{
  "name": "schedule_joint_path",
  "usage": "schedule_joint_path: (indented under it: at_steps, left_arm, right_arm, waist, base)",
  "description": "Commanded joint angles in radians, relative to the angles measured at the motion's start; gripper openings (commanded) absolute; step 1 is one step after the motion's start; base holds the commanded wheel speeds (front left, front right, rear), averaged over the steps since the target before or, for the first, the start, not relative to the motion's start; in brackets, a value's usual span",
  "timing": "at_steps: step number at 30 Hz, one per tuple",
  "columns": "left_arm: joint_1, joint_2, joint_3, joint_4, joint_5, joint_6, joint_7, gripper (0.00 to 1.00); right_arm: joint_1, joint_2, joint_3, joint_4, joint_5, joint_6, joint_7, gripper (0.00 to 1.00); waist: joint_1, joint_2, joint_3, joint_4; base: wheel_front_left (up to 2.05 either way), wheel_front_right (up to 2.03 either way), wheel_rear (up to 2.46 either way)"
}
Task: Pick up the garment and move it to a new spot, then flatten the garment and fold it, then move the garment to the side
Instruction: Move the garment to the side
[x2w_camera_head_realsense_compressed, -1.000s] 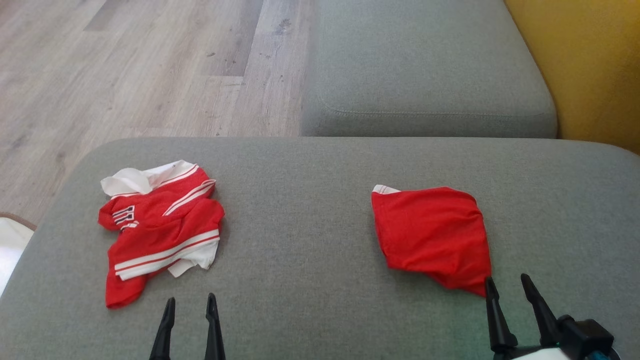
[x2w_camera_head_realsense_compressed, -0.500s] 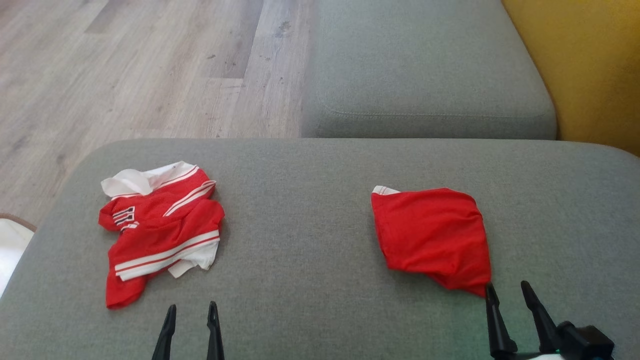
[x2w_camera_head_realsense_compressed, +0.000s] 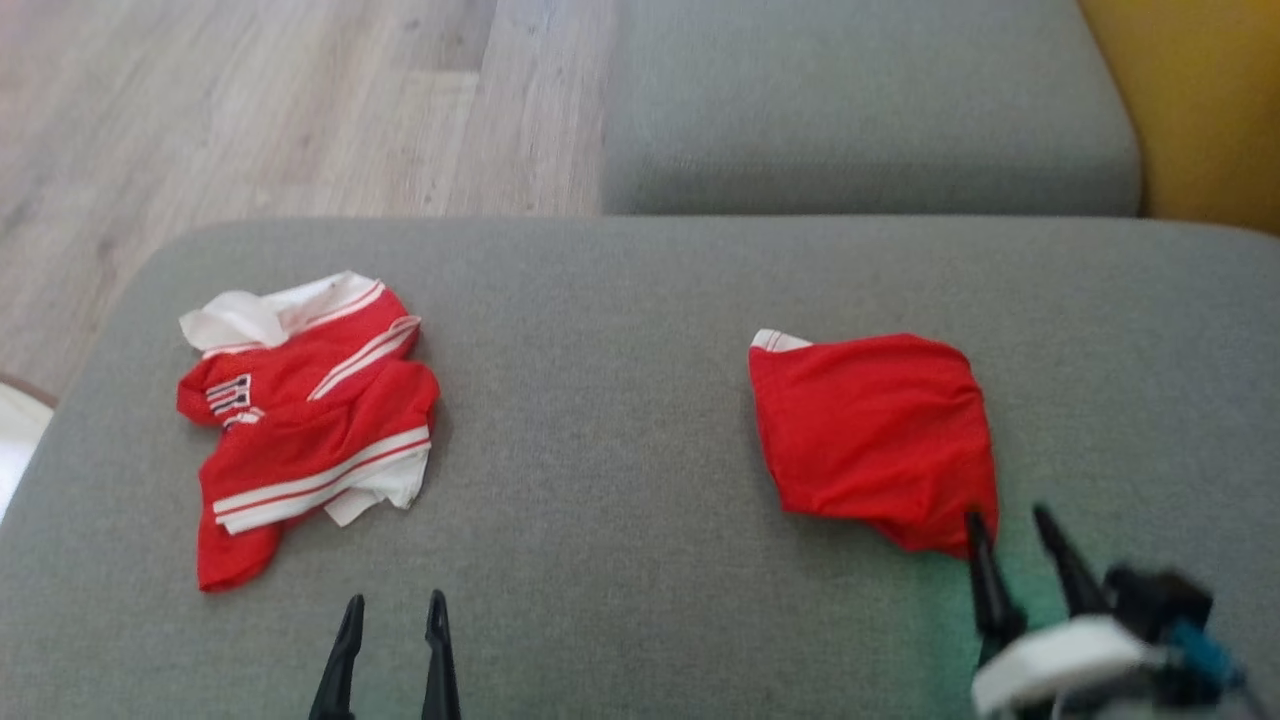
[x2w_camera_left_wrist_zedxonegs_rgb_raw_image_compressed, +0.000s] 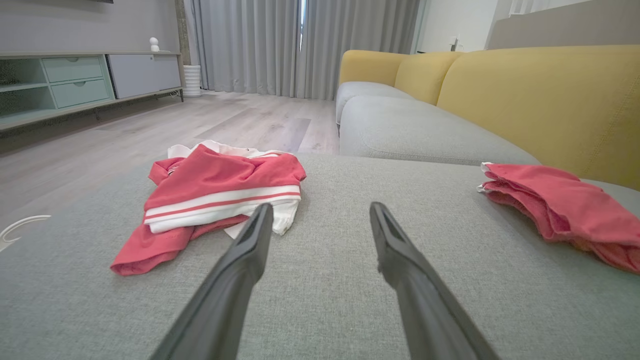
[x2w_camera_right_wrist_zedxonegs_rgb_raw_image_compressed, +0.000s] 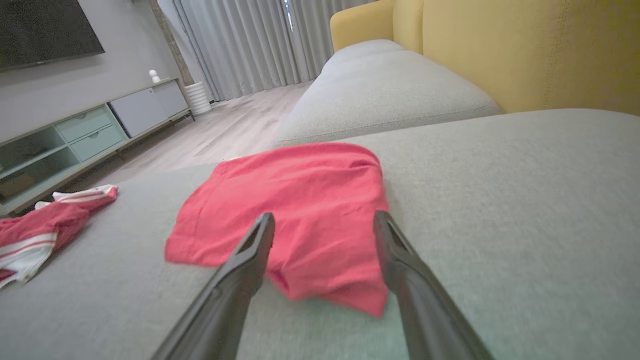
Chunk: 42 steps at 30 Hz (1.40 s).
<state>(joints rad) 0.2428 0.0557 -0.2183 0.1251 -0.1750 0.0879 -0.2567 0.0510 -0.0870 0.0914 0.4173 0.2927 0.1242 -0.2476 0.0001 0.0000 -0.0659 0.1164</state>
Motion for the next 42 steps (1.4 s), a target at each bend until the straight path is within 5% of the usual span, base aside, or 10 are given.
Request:
schedule_joint_path:
  at_steps: [1, 8, 17, 18, 19, 21, 26, 34, 42]
  left_arm:
    - [-0.063, -0.005, 0.022, -0.032, 0.005, -0.002, -0.005, 1.00]
    - [-0.098, -0.005, -0.006, -0.025, -0.004, -0.009, -0.005, 1.00]
    - [-0.156, -0.005, -0.042, -0.019, -0.014, -0.013, -0.005, 1.00]
    - [-0.164, -0.005, -0.047, -0.018, -0.018, -0.010, -0.005, 1.00]
    - [-0.167, -0.005, -0.049, -0.018, -0.020, -0.009, -0.005, 1.00]
    - [-0.173, -0.005, -0.050, -0.018, -0.024, -0.006, -0.005, 1.00]
    - [-0.192, -0.005, -0.052, -0.026, -0.032, -0.003, -0.005, 1.00]
    - [-0.259, -0.005, -0.056, -0.050, -0.035, -0.015, -0.005, 1.00]
    - [-0.349, -0.005, -0.061, -0.055, -0.021, -0.043, -0.005, 1.00]
  right_arm:
    - [-0.088, -0.032, 0.025, -0.003, 0.020, 0.007, 0.002, 1.00]
    - [-0.281, -0.079, -0.003, 0.169, 0.189, 0.007, 0.202, 1.00]
    - [-0.408, -0.119, -0.030, 0.332, 0.190, 0.007, 0.271, 1.00]
    - [-0.423, -0.111, -0.020, 0.362, 0.204, 0.007, 0.285, 0.92]
    - [-0.428, -0.106, -0.010, 0.373, 0.213, 0.007, 0.295, 0.67]
    - [-0.437, -0.100, 0.010, 0.384, 0.235, 0.007, 0.307, 0.00]
    - [-0.469, -0.155, 0.045, 0.371, 0.225, 0.007, 0.270, 0.00]
    - [-0.542, -0.377, 0.041, 0.336, 0.092, 0.007, 0.282, 0.00]
    - [-0.611, -0.532, -0.075, 0.241, -0.043, 0.007, 0.346, 0.00]
  waist:
    - [-0.0001, 0.0000, 0.023, 0.006]
    - [-0.0001, 0.0000, 0.082, 0.030]
    - [-0.0001, 0.0000, 0.154, 0.057]
    - [-0.0001, 0.0000, 0.166, 0.057]
    - [-0.0001, 0.0000, 0.170, 0.056]
    - [-0.0001, 0.0000, 0.180, 0.051]
    - [-0.0001, 0.0000, 0.217, 0.021]
    - [-0.0001, 0.0000, 0.332, -0.063]
    - [-0.0001, 0.0000, 0.452, -0.120]
  base:
    - [0.00, 0.00, 0.00]
    - [0.00, 0.00, 0.00]
    - [0.00, 0.00, 0.00]
    - [0.00, 0.00, 0.00]
    - [0.00, 0.00, 0.00]
    - [0.00, 0.00, 0.00]
    - [0.00, 0.00, 0.00]
    - [0.00, 0.00, 0.00]
    - [0.00, 0.00, 0.00]
